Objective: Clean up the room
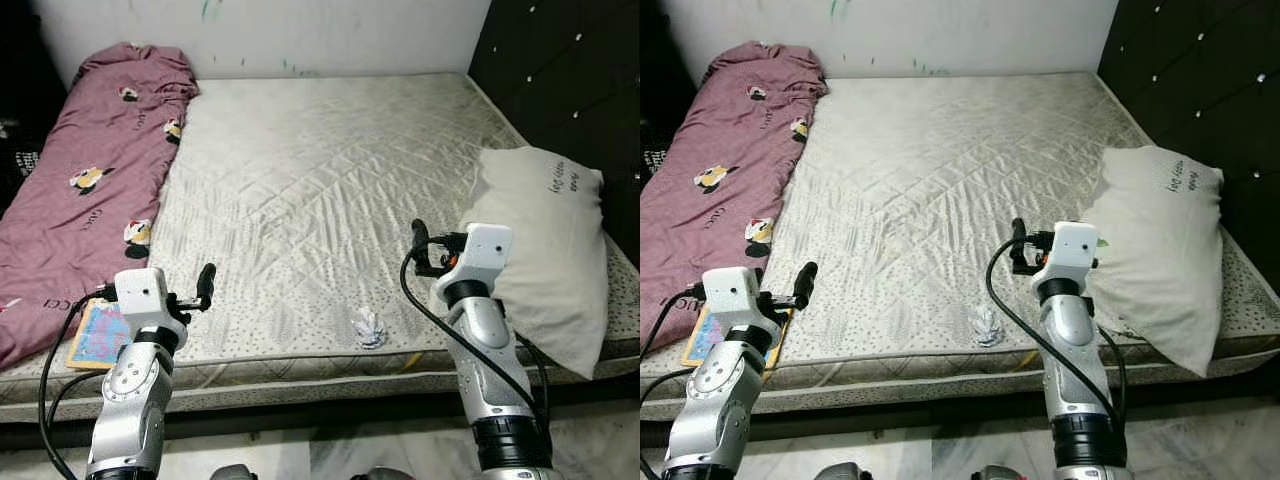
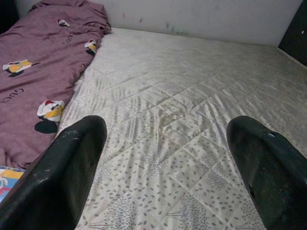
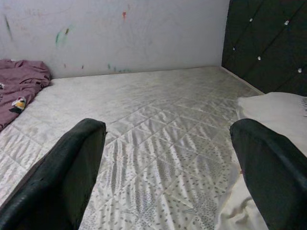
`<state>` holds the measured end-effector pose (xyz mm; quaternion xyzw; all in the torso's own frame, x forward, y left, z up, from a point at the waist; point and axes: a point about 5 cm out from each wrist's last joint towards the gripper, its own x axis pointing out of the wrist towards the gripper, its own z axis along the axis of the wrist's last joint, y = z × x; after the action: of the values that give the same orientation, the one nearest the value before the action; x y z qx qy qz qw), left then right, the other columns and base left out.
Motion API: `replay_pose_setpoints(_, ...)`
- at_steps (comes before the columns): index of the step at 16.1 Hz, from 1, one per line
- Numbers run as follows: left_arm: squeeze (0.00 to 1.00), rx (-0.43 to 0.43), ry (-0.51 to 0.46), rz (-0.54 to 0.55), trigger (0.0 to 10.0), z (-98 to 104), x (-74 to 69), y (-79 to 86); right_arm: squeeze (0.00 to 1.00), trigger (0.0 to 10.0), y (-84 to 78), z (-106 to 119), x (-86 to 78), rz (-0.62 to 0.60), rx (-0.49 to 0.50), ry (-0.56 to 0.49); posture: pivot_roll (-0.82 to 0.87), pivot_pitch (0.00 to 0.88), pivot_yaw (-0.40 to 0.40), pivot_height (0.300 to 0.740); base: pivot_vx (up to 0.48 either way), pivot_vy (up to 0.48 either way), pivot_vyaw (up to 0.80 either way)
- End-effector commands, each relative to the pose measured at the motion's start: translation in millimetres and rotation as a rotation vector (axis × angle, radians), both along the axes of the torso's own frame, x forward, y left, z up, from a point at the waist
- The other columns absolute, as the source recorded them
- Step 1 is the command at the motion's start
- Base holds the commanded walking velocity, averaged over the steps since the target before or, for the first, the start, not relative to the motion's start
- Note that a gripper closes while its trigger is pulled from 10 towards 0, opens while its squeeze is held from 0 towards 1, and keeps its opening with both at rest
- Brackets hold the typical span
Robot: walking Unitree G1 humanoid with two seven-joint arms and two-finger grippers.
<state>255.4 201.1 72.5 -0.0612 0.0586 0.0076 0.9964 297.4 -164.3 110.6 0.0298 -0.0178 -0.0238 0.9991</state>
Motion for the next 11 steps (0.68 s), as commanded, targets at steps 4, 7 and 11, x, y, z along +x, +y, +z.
replay_pose_setpoints(4,0.00,0.017,-0.002,-0.004,10.0,1.9,-0.8,0.8,0.00,10.0,0.1,2.8,-0.8,0.001,0.005,-0.013,0.00,0.004,0.011,0.714,0.000,0.000,0.00)
replay_pose_setpoints(7,0.00,0.017,-0.002,-0.003,10.0,2.0,-0.7,0.7,0.00,10.0,0.3,3.2,-1.0,0.002,0.006,-0.013,0.00,0.007,0.011,0.679,0.000,0.000,0.00)
replay_pose_setpoints(11,0.00,0.021,-0.001,-0.003,10.0,1.8,-0.2,0.8,0.00,10.0,0.8,3.1,-0.9,0.005,0.008,-0.014,-0.01,0.008,0.011,0.624,0.000,0.000,0.00)
